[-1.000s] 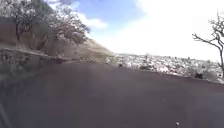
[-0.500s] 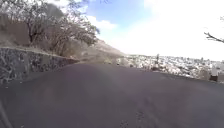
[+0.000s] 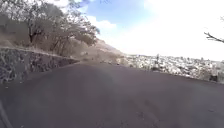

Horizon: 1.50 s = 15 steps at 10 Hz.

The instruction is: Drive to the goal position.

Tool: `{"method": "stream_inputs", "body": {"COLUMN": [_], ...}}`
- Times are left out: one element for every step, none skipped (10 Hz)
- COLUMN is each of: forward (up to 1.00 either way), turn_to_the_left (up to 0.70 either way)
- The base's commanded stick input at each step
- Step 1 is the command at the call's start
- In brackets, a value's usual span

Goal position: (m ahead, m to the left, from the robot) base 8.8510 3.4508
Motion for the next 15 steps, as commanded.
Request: {"method": "stream_inputs", "body": {"forward": [0.70,0.70,0.70,0.70,0.70,0.70,0.70,0.70,0.70,0.70,0.70,0.70,0.70,0.70,0.70], "turn_to_the_left": [0.00,0.00,0.00,0.00,0.00,0.01,0.03,0.05,0.35,0.35,0.02,0.01,0.00,0.00,0.00]}}
